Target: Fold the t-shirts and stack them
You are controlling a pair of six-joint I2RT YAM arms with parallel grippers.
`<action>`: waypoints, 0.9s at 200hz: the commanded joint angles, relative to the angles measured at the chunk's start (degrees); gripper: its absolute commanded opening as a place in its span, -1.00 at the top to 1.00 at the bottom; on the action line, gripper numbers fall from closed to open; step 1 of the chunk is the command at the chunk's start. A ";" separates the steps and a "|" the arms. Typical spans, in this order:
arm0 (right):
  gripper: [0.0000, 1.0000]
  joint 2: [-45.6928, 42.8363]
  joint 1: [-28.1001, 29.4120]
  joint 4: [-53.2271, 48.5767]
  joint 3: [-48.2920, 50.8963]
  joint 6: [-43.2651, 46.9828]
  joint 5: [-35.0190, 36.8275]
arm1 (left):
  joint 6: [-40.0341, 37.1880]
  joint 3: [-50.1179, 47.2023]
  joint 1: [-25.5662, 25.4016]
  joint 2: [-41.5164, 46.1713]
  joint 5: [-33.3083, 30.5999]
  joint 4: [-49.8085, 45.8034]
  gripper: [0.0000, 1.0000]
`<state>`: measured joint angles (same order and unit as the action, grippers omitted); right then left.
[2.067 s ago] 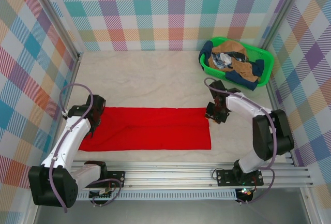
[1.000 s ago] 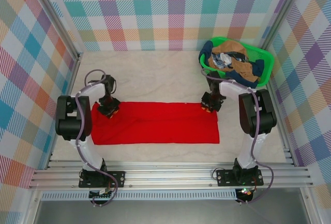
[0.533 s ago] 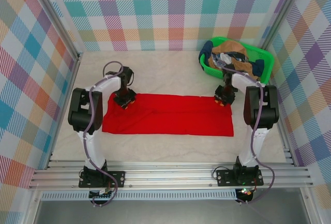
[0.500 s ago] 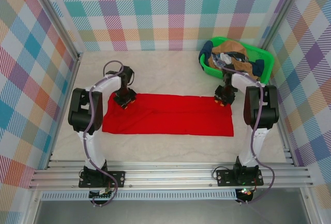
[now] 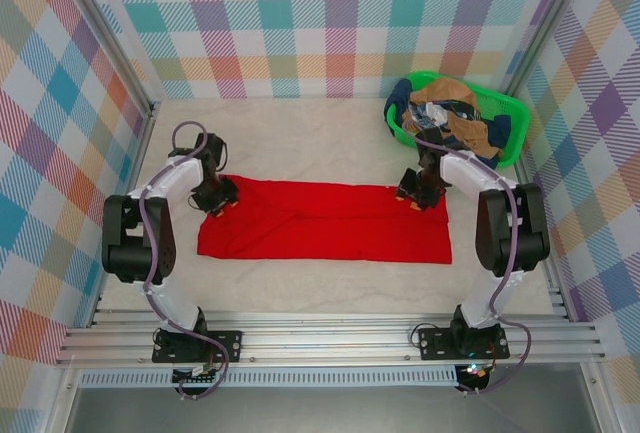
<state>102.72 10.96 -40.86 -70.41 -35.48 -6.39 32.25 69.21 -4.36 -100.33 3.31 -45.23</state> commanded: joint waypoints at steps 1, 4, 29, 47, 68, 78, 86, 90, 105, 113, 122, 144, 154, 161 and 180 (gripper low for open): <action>0.22 0.98 -0.15 1.95 1.59 -1.14 -5.35 | -6.13 -2.81 -0.08 -0.54 1.98 3.21 0.33; 0.22 1.08 -0.15 2.03 1.67 -1.16 -5.45 | -6.24 -3.20 -0.07 -0.54 2.03 3.77 0.33; 0.21 1.37 -0.13 2.33 1.97 -1.39 -5.54 | -6.83 -5.40 -0.03 -1.09 2.96 7.24 0.31; 0.21 1.44 -0.15 2.31 1.95 -1.25 -5.45 | -7.21 -5.72 -0.09 -1.75 1.83 7.18 0.35; 0.21 1.61 -0.15 2.28 2.03 -1.25 -5.49 | -7.38 -6.32 -0.08 -1.41 0.50 7.96 0.49; 0.21 1.88 -0.15 2.20 2.20 -1.17 -5.47 | -7.38 -6.20 -0.08 -1.28 0.09 8.13 0.60; 0.22 2.01 -0.15 2.11 2.29 -1.16 -5.35 | -7.45 -5.98 -0.03 -1.14 -0.34 8.02 0.68; 0.22 2.18 -0.12 1.98 2.30 -1.17 -5.35 | -7.38 -5.81 -0.08 -1.09 -0.68 7.93 0.73; 0.23 2.59 -0.10 1.51 2.38 -1.15 -5.06 | -7.39 -5.11 -0.05 -0.58 -1.37 7.24 0.81; 0.23 3.04 -0.15 0.82 2.10 -1.12 -4.80 | -7.44 -4.73 -0.11 -0.19 -1.59 6.80 0.83; 0.24 3.68 -0.15 0.24 1.80 -0.89 -4.64 | -7.38 -4.39 -0.10 0.38 -1.73 6.43 0.85; 0.24 4.95 -0.15 -1.02 1.11 -0.73 -4.08 | -7.30 -3.24 -0.06 1.28 -1.91 5.02 0.89; 0.24 5.33 -0.15 -1.48 0.81 -0.64 -3.73 | -7.15 -2.87 -0.06 1.59 -1.74 4.66 0.89; 0.24 5.54 -0.14 -1.50 0.73 -0.56 -3.63 | -7.12 -2.62 -0.08 1.72 -1.60 4.45 0.89; 0.24 6.28 -0.15 -2.04 0.37 -0.43 -3.30 | -7.06 -1.64 -0.10 1.60 -1.77 3.77 0.89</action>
<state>107.59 10.96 -40.16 -68.86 -36.14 -10.59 25.63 65.25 -4.36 -101.01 2.44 -39.13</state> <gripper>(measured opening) 0.379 0.058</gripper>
